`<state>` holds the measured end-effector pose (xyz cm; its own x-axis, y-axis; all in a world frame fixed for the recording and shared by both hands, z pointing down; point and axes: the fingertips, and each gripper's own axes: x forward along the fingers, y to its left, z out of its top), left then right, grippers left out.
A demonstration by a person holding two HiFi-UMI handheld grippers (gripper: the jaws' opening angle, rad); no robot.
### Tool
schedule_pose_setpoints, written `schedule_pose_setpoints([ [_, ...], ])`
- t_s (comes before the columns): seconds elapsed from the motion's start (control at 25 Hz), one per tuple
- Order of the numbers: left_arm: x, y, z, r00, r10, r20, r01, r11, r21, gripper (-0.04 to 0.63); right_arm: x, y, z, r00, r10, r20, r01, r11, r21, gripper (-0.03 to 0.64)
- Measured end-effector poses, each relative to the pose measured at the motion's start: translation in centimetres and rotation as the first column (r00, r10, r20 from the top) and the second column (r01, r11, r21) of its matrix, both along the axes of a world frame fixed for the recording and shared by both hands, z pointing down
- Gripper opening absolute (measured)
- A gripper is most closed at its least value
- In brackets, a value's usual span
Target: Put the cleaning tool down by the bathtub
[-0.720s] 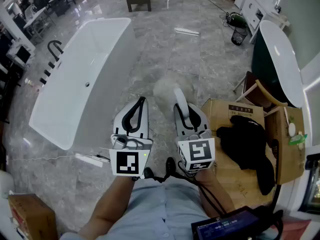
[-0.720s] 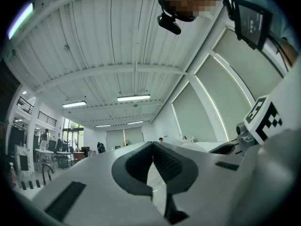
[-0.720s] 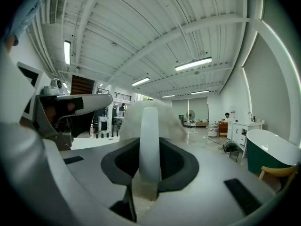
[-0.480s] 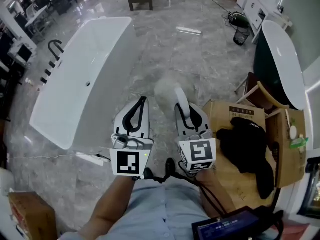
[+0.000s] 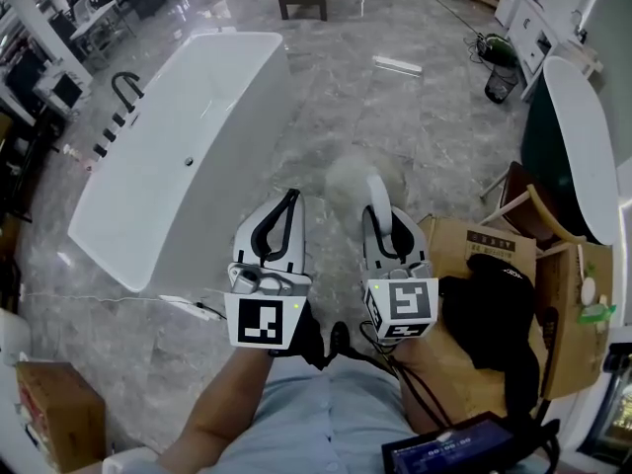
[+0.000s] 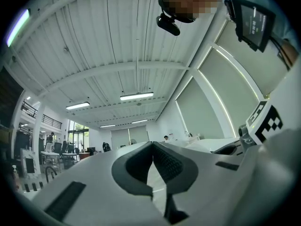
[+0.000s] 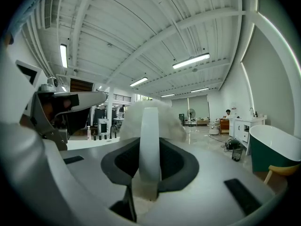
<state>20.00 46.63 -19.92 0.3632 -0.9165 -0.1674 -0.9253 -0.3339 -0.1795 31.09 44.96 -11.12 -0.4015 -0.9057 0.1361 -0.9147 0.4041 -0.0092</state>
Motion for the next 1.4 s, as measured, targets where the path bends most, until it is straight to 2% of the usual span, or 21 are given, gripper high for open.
schedule_pose_setpoints([
  [0.32, -2.2, -5.2, 2.0, 1.0, -0.025, 0.0, 0.025, 0.999, -0.031, 0.017, -0.7, -5.0, 1.6, 1.0, 0.008, -0.007, -0.008, 1.0, -0.023, 0.097],
  [0.72, -7.5, -16.0, 5.0, 1.0, -0.028, 0.005, 0.028, 0.996, -0.079, 0.017, -5.4, -14.6, 4.8, 1.0, 0.014, -0.021, -0.016, 0.996, -0.093, 0.097],
  [1.08, -12.2, -25.5, 4.3, 1.0, -0.014, 0.013, 0.015, 0.997, -0.075, 0.017, -10.0, -24.0, 3.9, 0.999, 0.03, -0.017, -0.032, 0.996, -0.086, 0.097],
  [1.4, -14.9, -30.6, 3.7, 1.0, 0.0, 0.025, 0.001, 0.999, -0.046, 0.017, -12.2, -28.7, 3.3, 0.999, 0.052, -0.015, -0.053, 0.996, -0.065, 0.097],
])
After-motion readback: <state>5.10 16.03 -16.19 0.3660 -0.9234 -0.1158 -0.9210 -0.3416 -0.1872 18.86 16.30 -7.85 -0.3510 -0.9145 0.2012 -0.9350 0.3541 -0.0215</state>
